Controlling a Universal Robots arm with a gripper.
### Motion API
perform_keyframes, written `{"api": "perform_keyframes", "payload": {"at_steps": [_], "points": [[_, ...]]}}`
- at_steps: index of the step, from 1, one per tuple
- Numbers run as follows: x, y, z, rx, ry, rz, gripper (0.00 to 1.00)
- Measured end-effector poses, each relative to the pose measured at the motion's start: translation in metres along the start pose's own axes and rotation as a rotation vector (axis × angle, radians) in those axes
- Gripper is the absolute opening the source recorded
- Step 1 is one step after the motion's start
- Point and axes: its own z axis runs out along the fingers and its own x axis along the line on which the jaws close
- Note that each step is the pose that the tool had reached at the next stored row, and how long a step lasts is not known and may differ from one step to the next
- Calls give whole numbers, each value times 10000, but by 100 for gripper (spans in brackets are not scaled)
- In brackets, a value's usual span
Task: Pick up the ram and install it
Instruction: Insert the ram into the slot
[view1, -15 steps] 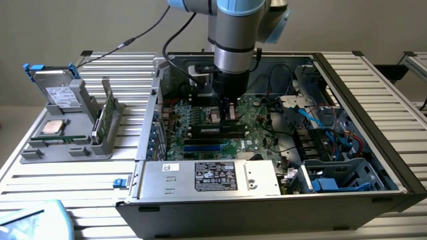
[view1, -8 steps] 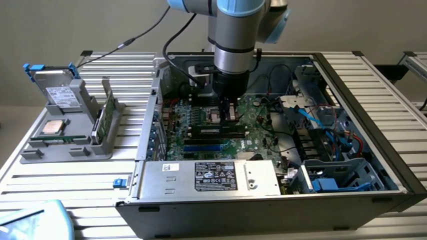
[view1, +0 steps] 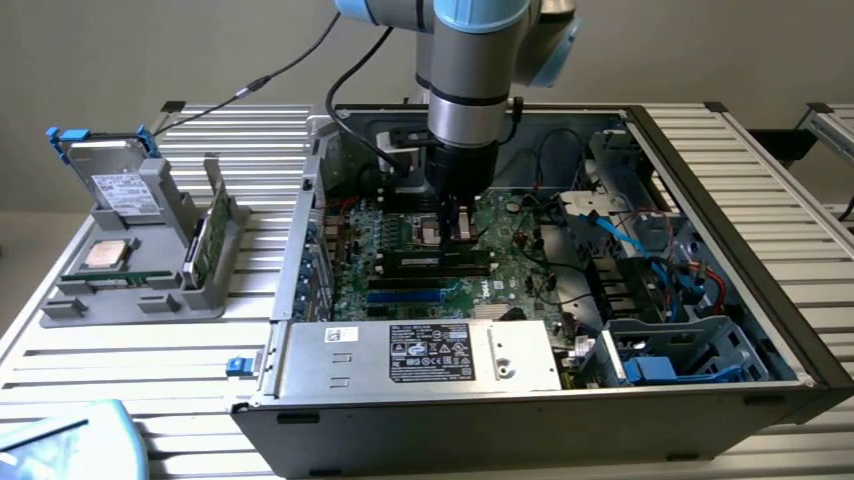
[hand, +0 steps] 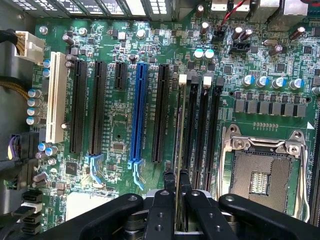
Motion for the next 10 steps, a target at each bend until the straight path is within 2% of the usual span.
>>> {"api": "perform_keyframes", "payload": {"at_steps": [10], "points": [[-2, -1, 16, -3, 4, 1, 14]]}}
